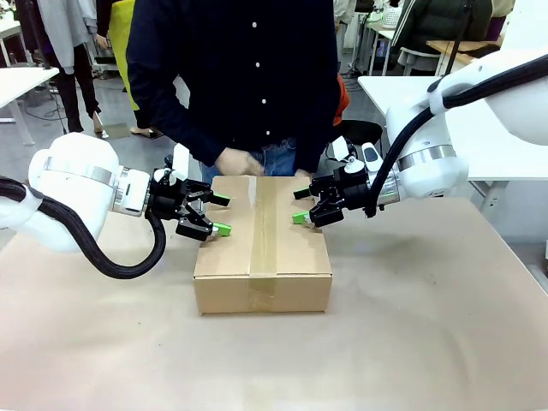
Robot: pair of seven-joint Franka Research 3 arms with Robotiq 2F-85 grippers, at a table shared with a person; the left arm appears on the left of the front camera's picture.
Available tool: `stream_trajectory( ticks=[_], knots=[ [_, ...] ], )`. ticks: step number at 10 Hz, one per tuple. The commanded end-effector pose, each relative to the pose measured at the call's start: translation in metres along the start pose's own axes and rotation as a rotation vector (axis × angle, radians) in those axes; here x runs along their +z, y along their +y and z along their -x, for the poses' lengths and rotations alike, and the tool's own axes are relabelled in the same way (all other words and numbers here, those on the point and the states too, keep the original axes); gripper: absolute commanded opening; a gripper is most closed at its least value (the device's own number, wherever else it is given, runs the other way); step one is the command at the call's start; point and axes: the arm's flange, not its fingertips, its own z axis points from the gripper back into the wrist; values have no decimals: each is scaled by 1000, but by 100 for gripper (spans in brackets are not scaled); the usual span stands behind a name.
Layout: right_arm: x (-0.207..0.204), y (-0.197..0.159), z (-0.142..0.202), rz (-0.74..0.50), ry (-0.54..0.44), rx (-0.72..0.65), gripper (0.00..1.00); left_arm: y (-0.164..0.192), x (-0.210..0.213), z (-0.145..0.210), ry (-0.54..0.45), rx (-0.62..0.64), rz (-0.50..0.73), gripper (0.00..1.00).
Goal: Pack the gift set into the box.
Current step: Press and hold the closed box until the human finishes sealing it.
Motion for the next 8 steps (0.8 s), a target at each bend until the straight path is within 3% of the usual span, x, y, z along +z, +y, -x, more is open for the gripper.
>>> stream_trajectory(
  ticks=[1, 3, 5, 8],
  knots=[
    [3, 2, -3, -62, 1, 20, 100, 0, 0, 0, 0, 0, 0, 100],
    [40, 17, -19, -54, -112, 67, 100, -14, 57, -15, -197, -39, 5, 100],
    [111, 47, -19, -61, -334, 135, 100, -35, 137, 0, -437, -23, -118, 100],
    [207, 90, 32, 234, -584, 173, 100, -60, 205, 67, -661, 80, -360, 100]
  ],
)
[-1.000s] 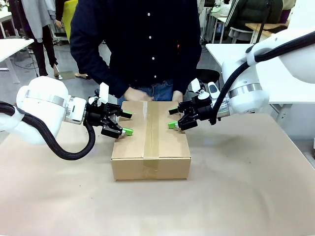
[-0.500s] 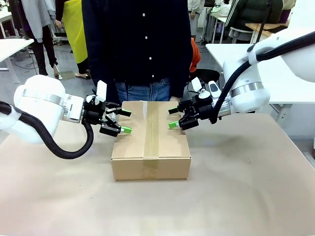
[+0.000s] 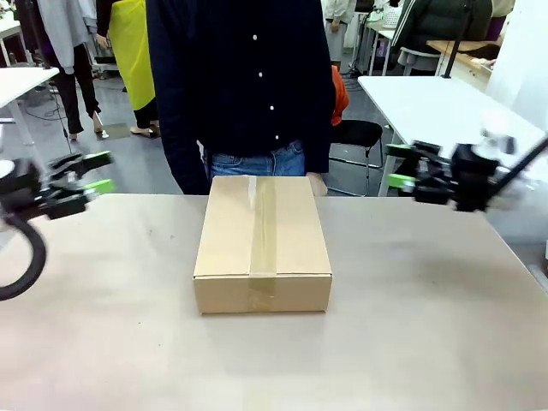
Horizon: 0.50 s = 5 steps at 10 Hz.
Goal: Pack the gift set into the box.
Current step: Press and hold the closed box until the human finishes sealing it.
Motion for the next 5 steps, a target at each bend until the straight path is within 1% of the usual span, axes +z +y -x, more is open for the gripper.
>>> stream_trajectory(
  ticks=[1, 2, 5],
  knots=[
    [27, 20, 21, 190, -95, 75, 100, 0, 20, 25, -100, 12, -110, 100],
    [0, 0, 0, 0, 0, 0, 100, 0, 0, 0, 0, 0, 0, 100],
    [0, 0, 0, 0, 0, 0, 100, 0, 0, 0, 0, 0, 0, 100]
  ],
)
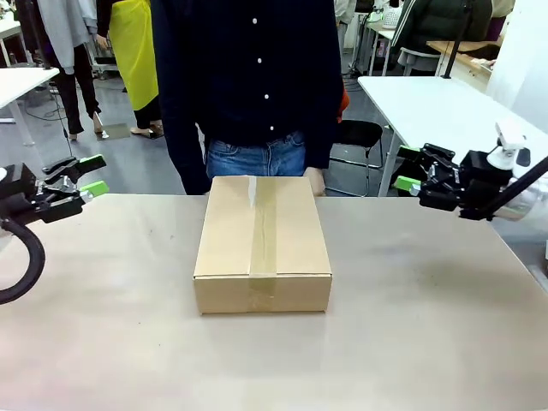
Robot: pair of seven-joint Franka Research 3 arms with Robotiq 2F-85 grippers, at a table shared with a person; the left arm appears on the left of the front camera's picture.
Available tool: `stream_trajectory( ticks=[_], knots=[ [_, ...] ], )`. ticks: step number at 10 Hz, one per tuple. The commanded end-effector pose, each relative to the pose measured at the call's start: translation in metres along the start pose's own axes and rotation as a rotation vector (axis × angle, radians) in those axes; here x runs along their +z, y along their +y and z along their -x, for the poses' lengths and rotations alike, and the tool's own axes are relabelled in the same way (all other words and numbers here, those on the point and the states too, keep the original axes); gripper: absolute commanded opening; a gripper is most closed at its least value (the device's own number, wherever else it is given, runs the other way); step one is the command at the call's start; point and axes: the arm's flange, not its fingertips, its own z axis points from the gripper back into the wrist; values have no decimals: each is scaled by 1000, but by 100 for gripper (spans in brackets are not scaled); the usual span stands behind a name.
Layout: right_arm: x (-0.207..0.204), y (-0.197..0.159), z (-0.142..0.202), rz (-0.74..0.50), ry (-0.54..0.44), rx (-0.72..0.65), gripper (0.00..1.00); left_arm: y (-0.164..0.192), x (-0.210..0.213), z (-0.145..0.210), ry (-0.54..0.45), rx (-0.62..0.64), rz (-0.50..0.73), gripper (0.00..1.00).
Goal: Pack the gift set into the box.
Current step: Press and hold the closed box until the human finishes sealing it.
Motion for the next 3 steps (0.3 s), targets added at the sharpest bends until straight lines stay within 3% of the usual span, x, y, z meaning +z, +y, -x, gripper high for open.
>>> stream_trajectory(
  ticks=[1, 3],
  knots=[
    [2, -7, -3, -19, 29, -22, 100, 0, 1, -4, 10, -15, 2, 100],
    [2, -7, -3, -19, 29, -22, 100, 0, 1, -4, 10, -15, 2, 100]
  ],
)
